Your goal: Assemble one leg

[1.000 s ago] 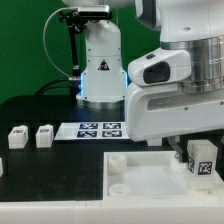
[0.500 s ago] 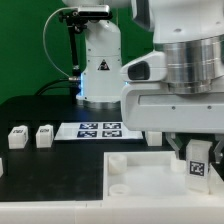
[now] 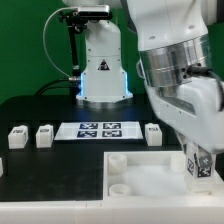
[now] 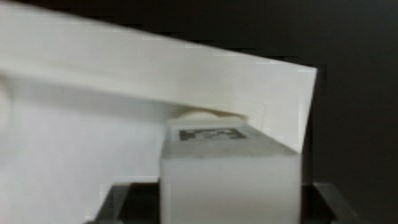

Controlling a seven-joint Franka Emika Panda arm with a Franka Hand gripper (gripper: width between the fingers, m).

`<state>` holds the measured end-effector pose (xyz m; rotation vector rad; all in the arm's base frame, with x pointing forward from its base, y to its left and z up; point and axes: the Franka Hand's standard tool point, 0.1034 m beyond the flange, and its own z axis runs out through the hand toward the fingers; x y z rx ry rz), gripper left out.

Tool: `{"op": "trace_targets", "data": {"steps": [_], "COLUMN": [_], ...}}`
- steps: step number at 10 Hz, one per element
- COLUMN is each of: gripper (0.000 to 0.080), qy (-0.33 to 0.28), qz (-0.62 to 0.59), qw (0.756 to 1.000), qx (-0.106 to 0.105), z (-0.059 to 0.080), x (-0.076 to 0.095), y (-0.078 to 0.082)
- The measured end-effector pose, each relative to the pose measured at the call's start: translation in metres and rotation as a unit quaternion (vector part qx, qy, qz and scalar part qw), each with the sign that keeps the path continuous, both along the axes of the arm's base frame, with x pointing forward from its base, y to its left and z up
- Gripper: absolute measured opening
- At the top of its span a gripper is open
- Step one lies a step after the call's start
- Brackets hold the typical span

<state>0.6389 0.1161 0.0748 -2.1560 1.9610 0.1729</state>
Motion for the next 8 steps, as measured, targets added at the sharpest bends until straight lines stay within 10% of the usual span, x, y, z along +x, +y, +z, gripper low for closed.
{"op": "trace_targets", "data": {"steps": [1, 3, 8], "gripper": [0.0303, 0.0548, 0.0649], "qy": [-0.006, -0.011, -0.078], "qz": [0.023, 0.045, 0.387], "qw": [1.000, 0.999, 0.918], "qx": [-0.002, -0.003, -0.041], "z": [-0.0001, -0.0006, -0.0029], "x": [0.0001, -0.0003, -0.0035], "y": [-0.0009, -0.0003, 0.0021]}}
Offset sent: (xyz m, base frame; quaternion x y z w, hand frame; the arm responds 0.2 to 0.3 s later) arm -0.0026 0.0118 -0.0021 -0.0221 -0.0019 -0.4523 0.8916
